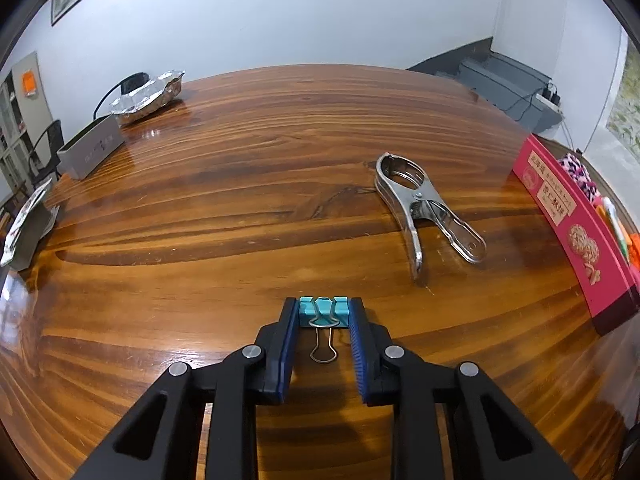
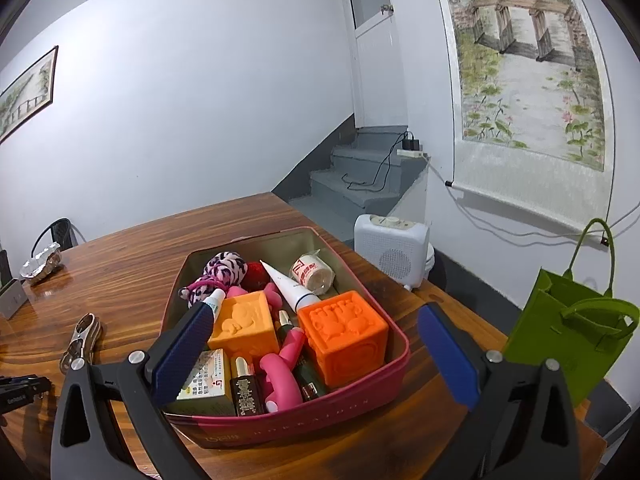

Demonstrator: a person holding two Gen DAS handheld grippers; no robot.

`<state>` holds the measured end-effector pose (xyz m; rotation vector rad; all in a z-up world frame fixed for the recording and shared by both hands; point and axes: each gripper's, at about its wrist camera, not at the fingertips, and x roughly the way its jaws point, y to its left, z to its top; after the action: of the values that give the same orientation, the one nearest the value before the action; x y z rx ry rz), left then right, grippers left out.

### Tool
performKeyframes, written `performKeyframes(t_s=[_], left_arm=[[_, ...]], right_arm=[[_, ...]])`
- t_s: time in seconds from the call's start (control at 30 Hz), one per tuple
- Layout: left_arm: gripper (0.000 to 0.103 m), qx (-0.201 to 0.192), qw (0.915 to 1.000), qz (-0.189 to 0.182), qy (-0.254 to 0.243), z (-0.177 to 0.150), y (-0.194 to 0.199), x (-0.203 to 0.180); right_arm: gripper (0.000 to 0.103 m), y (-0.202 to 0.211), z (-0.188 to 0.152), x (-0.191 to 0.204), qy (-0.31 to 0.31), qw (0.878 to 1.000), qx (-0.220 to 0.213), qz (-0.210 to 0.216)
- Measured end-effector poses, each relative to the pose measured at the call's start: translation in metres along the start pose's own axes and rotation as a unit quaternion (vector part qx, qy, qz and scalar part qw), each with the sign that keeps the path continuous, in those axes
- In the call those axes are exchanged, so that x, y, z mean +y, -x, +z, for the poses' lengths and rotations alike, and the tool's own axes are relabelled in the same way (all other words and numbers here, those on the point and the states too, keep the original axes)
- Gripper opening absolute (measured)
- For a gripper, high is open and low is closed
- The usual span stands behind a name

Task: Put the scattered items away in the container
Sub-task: 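Grasp the teal binder clip with the left tool while the right tool moves back from the tin, then grasp the silver spring clip with the right tool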

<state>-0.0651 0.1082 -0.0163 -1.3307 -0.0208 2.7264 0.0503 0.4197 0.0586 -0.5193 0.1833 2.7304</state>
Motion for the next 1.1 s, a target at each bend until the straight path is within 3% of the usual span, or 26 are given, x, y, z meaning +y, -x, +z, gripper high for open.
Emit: performKeyframes(t_s=[0.27,0.53,0.67,0.87,1.1], left_arm=[[0.026,-0.025,0.9995,-0.004,0.021,0.003,0.016,0.008],[0.026,-0.031,0.9990,-0.006,0.030,0.004,0.023,0.015],[0.026,-0.034,0.9988,-0.003,0.035,0.004,0.024,0.021],[0.026,-0.040,0.9982,0.000,0.045,0.005,0.028,0.030],[0.026,-0.042,0.9978,-0.005,0.050,0.005,0.031,0.036]], right_arm=[[0.102,0.028,-0.003,0.031,0.063,0.995,-0.081,-0.009],[0.102,0.037,-0.013,0.094,0.148,0.983,-0.083,0.067],[0.102,0.031,-0.012,0.121,0.163,0.977,-0.053,0.125],[0.102,-0.002,-0.005,0.158,0.150,0.961,0.047,0.228],[0.102,-0.054,-0.010,0.202,0.137,0.945,0.139,0.264]])
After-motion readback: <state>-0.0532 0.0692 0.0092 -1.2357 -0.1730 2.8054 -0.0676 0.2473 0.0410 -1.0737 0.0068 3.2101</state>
